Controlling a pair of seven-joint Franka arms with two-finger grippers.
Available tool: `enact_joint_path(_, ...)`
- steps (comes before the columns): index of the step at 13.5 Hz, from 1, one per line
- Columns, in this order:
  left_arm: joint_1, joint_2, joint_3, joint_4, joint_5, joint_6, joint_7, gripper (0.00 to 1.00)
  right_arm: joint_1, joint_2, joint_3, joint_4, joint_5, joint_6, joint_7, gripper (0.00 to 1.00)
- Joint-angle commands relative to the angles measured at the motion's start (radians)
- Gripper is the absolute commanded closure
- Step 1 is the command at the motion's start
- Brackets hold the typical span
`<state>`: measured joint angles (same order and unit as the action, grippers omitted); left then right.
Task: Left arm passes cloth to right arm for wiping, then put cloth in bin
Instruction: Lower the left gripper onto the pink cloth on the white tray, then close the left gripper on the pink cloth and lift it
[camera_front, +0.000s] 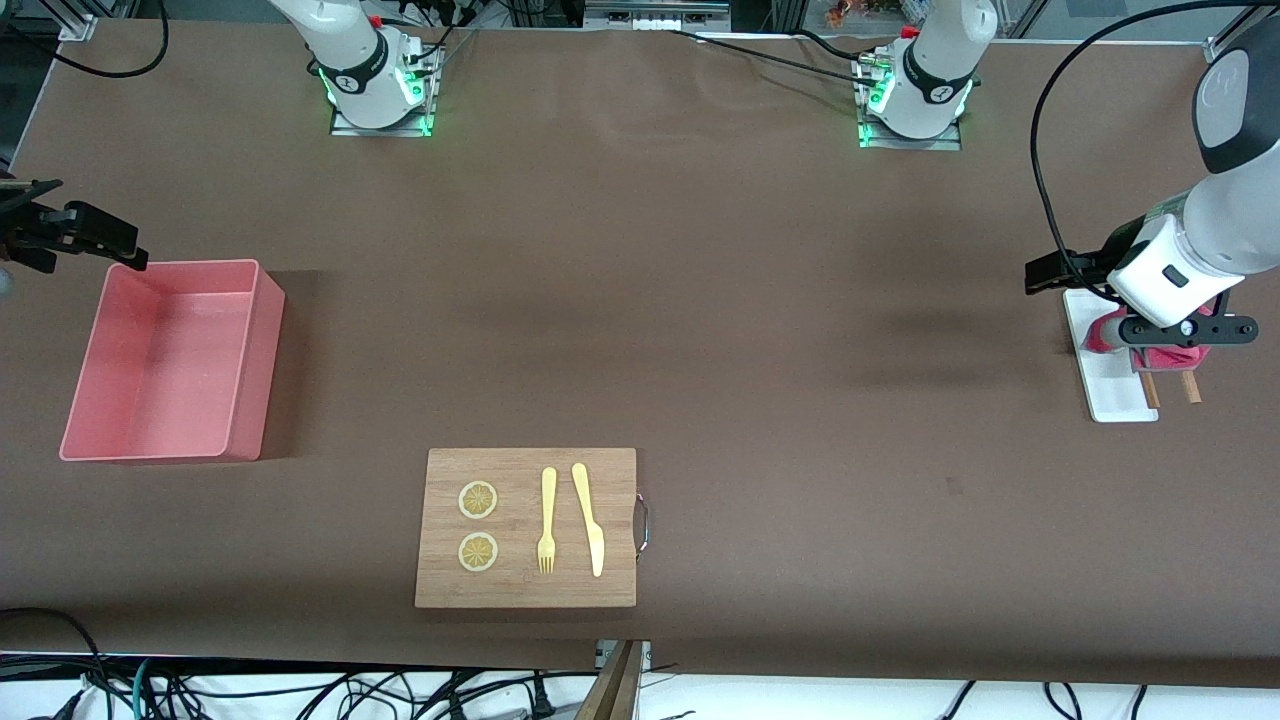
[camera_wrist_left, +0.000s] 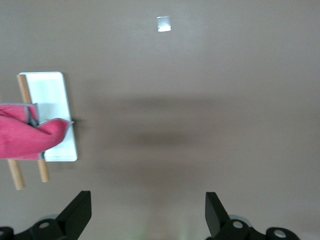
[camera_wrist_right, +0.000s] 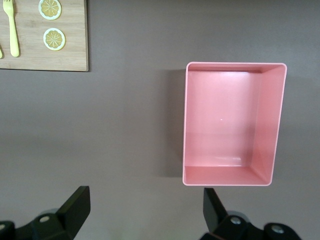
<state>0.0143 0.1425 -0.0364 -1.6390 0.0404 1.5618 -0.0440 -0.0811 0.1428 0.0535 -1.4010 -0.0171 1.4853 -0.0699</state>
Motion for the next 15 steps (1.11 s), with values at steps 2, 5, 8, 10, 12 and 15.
enact_joint_path(2, 0.136, 0.127, 0.0, 0.047, 0.059, 0.053, 0.267, 0.0, -0.011, -0.006, 0.008, -0.007, 0.014, 0.007, -0.004, 0.0)
enact_joint_path(5, 0.225, 0.238, 0.001, 0.105, 0.062, 0.057, 0.468, 0.0, -0.011, -0.006, 0.008, -0.007, 0.014, 0.007, -0.002, 0.0)
enact_joint_path(8, 0.263, 0.288, 0.001, 0.114, 0.151, 0.057, 0.659, 0.0, -0.011, -0.006, 0.008, -0.007, 0.014, 0.007, -0.004, 0.0)
enact_joint_path(10, 0.269, 0.314, 0.001, 0.114, 0.222, 0.072, 0.711, 0.0, -0.011, -0.006, 0.008, -0.007, 0.013, 0.007, -0.004, 0.0)
enact_joint_path(12, 0.317, 0.336, 0.001, 0.114, 0.227, 0.134, 0.806, 0.0, -0.011, -0.006, 0.006, -0.007, 0.013, 0.007, -0.004, 0.0)
enact_joint_path(15, 0.368, 0.382, 0.001, 0.114, 0.211, 0.182, 0.849, 0.0, -0.011, -0.006, 0.006, -0.007, 0.013, 0.007, -0.004, 0.0)
